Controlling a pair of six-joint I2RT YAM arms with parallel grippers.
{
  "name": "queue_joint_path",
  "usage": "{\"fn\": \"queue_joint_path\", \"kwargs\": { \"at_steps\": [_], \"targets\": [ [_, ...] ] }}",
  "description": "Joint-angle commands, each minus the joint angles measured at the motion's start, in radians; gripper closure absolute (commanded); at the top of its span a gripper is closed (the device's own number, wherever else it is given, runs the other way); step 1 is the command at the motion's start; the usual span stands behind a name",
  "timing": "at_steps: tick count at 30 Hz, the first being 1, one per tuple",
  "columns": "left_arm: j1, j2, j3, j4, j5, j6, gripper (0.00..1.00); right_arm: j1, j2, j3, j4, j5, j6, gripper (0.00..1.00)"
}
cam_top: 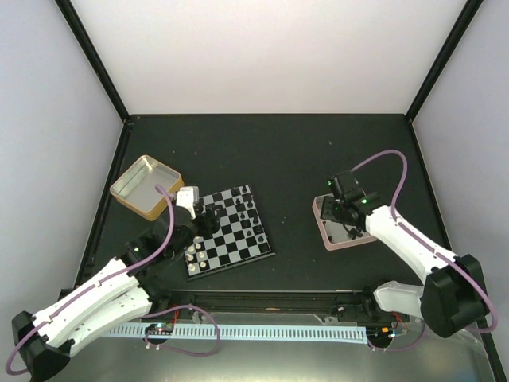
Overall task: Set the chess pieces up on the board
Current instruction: Adjust the storage box at the center of the board.
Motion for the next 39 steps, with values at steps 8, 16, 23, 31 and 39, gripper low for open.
{"fn": "queue_joint_path", "kwargs": {
  "at_steps": [8,16,23,31,39],
  "targets": [
    [0.005,0.060,0.087,-0.007,0.074,0.052,0.30,-0.327,0.234,0.131,0.004,0.204,-0.216,0.34],
    [0.010,0.091,0.084,0.025,0.082,0.097,0.29,-0.445,0.304,0.117,0.032,0.155,-0.216,0.35],
    [0.017,0.113,0.086,0.034,0.088,0.117,0.29,-0.495,0.323,0.088,0.039,0.061,-0.197,0.51],
    [0.020,0.094,0.073,0.036,0.093,0.109,0.29,-0.497,0.234,-0.016,0.045,-0.027,-0.167,0.71],
    [0.023,0.098,0.074,0.041,0.105,0.099,0.29,-0.493,0.048,-0.167,0.047,-0.198,-0.104,0.73]
  ]
}}
